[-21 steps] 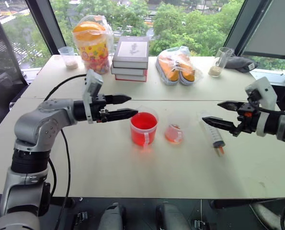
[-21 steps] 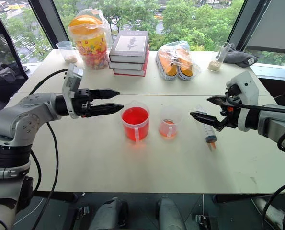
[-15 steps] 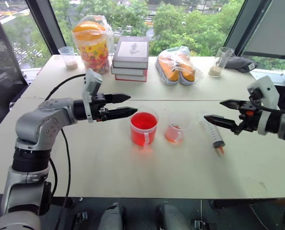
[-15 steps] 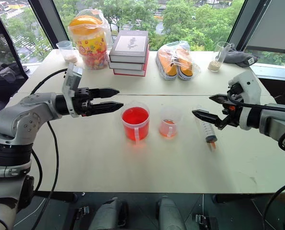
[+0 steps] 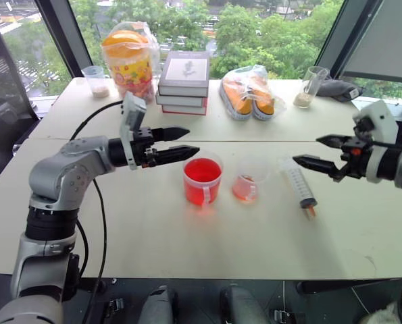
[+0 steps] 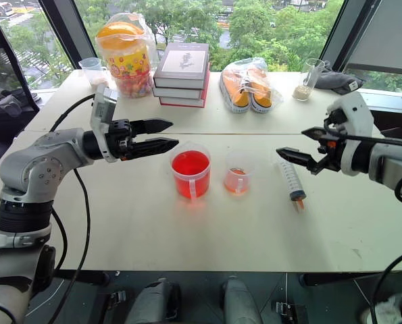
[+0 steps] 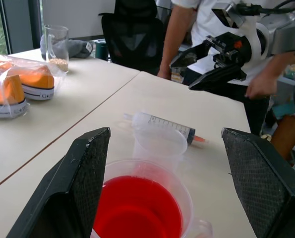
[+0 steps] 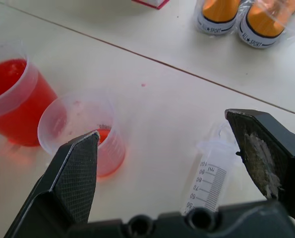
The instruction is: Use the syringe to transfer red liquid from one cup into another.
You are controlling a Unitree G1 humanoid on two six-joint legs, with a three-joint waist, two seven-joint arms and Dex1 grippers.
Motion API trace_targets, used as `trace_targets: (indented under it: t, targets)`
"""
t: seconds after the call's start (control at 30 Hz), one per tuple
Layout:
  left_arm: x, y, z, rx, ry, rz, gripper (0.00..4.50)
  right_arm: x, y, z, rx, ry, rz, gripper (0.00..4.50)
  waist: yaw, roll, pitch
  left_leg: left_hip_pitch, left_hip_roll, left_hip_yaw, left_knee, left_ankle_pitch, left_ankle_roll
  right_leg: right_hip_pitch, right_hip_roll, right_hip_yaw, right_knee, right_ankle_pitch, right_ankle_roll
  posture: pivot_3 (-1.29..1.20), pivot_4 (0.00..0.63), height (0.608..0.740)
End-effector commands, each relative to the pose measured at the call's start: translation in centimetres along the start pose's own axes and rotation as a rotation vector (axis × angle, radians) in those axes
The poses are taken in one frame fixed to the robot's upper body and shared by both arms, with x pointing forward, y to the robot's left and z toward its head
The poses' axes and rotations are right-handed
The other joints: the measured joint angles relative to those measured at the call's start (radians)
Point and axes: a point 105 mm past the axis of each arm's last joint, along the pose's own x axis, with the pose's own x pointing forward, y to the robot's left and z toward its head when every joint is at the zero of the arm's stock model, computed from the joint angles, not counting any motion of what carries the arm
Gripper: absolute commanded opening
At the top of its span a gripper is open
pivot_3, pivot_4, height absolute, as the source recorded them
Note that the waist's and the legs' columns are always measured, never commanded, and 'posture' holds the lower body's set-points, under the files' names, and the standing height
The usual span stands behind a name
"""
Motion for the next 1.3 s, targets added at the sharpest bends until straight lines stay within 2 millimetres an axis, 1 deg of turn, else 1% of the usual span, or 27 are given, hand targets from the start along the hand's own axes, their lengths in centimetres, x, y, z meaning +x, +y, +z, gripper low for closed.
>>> trace_targets:
  t: [0.03, 0.13, 0.2, 0.27, 0.33, 0.47, 0.63, 0.83, 0.93, 1.13, 1.17, 1.23, 1.3]
  targets:
    - [0.0, -0.1, 1.0, 0.045, -0.046, 0.0, 3.7, 0.3, -1.4, 0.0, 0.041, 0.074, -0.064, 4.46, 0.0, 0.0, 0.0, 0.0, 0.0, 0.0, 0.0, 0.0, 0.0, 0.0, 0.0, 0.0, 0.0, 0.0, 0.0, 0.0, 0.15, 0.74]
    - [0.3, -0.1, 0.7, 0.044, -0.049, -0.004, 3.7, 0.9, -2.2, -1.0, 0.112, 0.219, -0.094, 4.46, -0.001, 0.0, 0.0, -0.001, 0.0, 0.0, 0.0, 0.0, 0.0, -0.001, 0.0, 0.0, 0.0, 0.0, -0.001, 0.0, 0.15, 0.74]
    - [0.5, -0.2, 0.6, 0.044, -0.051, -0.011, 3.7, 1.6, -2.8, -1.2, 0.173, 0.254, -0.096, 4.46, 0.0, 0.0, 0.0, -0.001, 0.0, 0.0, 0.0, 0.0, 0.0, -0.002, 0.0, 0.001, 0.0, 0.0, -0.001, 0.0, 0.15, 0.74]
    - [0.8, -0.3, 0.6, 0.051, -0.052, -0.016, 3.7, 2.7, -4.2, -2.3, 0.22, 0.332, -0.128, 4.46, -0.002, 0.0, 0.0, -0.001, 0.0, 0.001, -0.001, 0.0, 0.0, -0.002, 0.0, 0.001, 0.0, 0.0, -0.001, 0.0, 0.15, 0.74]
    - [0.9, -0.3, 0.7, 0.057, -0.054, -0.018, 3.7, 3.6, -4.9, -3.2, 0.265, 0.407, -0.125, 4.46, -0.002, 0.0, 0.0, -0.001, 0.0, 0.001, -0.001, 0.0, 0.0, -0.002, 0.0, 0.001, -0.001, 0.0, -0.001, 0.0, 0.15, 0.74]
    - [0.8, -0.4, 0.5, 0.059, -0.054, -0.015, 3.7, 4.8, -5.6, -4.1, 0.281, 0.506, -0.094, 4.46, -0.002, 0.0, 0.0, -0.002, 0.0, 0.002, -0.001, 0.0, 0.0, -0.002, 0.0, 0.001, -0.001, 0.0, 0.001, 0.0, 0.15, 0.74]
    - [0.7, -0.7, 0.1, 0.056, -0.057, 0.003, 3.7, 6.1, -5.5, -5.2, 0.235, 0.607, -0.037, 4.46, -0.003, 0.0, 0.0, -0.003, 0.0, 0.002, -0.002, 0.0, 0.0, -0.004, 0.0, 0.001, 0.0, 0.001, 0.002, 0.0, 0.15, 0.74]
    - [0.4, -1.1, -0.5, 0.049, -0.063, 0.035, 3.7, 7.8, -4.5, -7.3, 0.206, 0.715, 0.029, 4.46, -0.003, 0.0, 0.0, -0.003, 0.0, 0.003, -0.001, 0.0, 0.0, -0.004, 0.0, 0.0, 0.001, 0.001, 0.002, 0.0, 0.15, 0.74]
    - [0.3, -1.2, -0.5, 0.049, -0.066, 0.047, 3.7, 8.3, -4.2, -8.1, 0.205, 0.736, 0.044, 4.46, -0.001, 0.0, 0.0, -0.003, 0.0, 0.002, -0.001, 0.0, 0.0, -0.004, 0.0, 0.0, 0.001, 0.001, 0.002, 0.0, 0.15, 0.74]
    - [-0.1, -1.4, -0.7, 0.055, -0.061, 0.067, 3.7, 9.2, -3.8, -8.7, 0.193, 0.75, 0.065, 4.46, -0.004, 0.0, 0.0, -0.002, 0.0, 0.003, -0.001, 0.0, 0.0, -0.004, 0.0, 0.0, 0.002, 0.001, 0.002, 0.0, 0.15, 0.74]
    - [-0.2, -1.4, -0.7, 0.057, -0.061, 0.068, 3.7, 9.3, -3.7, -8.7, 0.192, 0.752, 0.069, 3.96, -0.004, 0.0, 0.0, -0.002, 0.0, 0.002, -0.001, 0.0, 0.0, -0.004, 0.0, 0.0, 0.002, 0.001, 0.002, 0.0, 0.15, 0.74]
    - [-0.4, -1.3, -0.6, 0.059, -0.059, 0.074, 3.7, 9.5, -3.5, -8.5, 0.195, 0.745, 0.076, 3.32, -0.005, 0.001, 0.0, -0.002, 0.0, 0.002, -0.001, 0.0, 0.0, -0.003, 0.0, 0.0, 0.002, 0.001, 0.002, 0.0, 0.15, 0.74]
    - [-0.5, -1.3, -0.6, 0.061, -0.058, 0.075, 3.7, 9.6, -3.4, -8.3, 0.2, 0.736, 0.081, 2.18, -0.007, 0.001, 0.0, -0.001, 0.0, 0.002, -0.001, 0.0, 0.0, -0.003, 0.0, 0.0, 0.002, 0.001, 0.002, 0.0, 0.15, 0.74]
